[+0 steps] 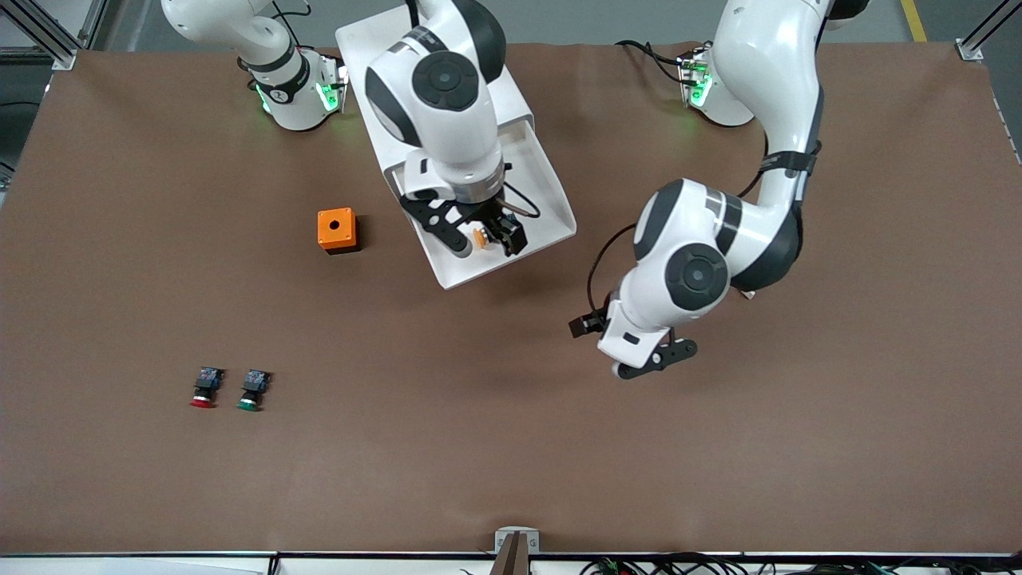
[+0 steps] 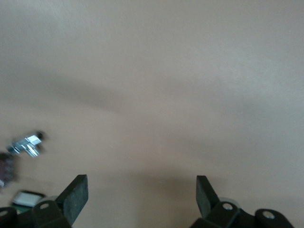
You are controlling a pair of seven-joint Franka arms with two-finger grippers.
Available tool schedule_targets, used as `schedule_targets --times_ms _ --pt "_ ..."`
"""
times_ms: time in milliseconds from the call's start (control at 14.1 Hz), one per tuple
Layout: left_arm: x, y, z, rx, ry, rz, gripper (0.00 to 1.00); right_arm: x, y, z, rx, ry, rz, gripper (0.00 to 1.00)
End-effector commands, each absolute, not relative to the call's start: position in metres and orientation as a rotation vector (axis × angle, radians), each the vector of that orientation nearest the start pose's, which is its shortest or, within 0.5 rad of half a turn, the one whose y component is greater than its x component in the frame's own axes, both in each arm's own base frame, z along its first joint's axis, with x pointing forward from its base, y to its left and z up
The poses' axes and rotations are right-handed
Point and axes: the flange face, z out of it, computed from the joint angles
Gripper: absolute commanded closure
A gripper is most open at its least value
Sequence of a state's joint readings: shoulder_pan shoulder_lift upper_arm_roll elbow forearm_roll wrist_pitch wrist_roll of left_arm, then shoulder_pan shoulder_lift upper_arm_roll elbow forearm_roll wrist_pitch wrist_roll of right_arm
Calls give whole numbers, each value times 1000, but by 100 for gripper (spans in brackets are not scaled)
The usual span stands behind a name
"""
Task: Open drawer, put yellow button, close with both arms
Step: 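Release the button in the drawer and lift the right gripper away, then push the drawer shut with the left gripper while the right gripper withdraws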
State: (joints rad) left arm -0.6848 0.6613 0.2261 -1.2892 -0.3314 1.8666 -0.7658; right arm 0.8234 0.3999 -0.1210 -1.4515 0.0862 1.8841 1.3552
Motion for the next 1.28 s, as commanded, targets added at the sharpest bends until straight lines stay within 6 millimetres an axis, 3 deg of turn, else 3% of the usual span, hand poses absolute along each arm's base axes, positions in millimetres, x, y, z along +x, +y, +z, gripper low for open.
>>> schedule_targets --times_ms 0,284,498,640,782,1209 --pt "600 -413 368 -3145 -764 224 0 547 391 498 -3013 813 66 0" --pt "561 -464 364 -3132 -729 240 0 586 274 528 -3094 526 145 0" --pt "529 -500 367 -3152 -636 246 0 603 185 549 -3100 381 177 0" --pt "500 -527 368 -3159 -551 252 0 606 134 564 -3099 315 190 0" --pt "485 -539 364 -3149 -532 267 0 603 90 581 -3091 259 179 0" --pt "415 -591 352 -3098 -595 412 0 591 -45 595 -3074 168 229 0"
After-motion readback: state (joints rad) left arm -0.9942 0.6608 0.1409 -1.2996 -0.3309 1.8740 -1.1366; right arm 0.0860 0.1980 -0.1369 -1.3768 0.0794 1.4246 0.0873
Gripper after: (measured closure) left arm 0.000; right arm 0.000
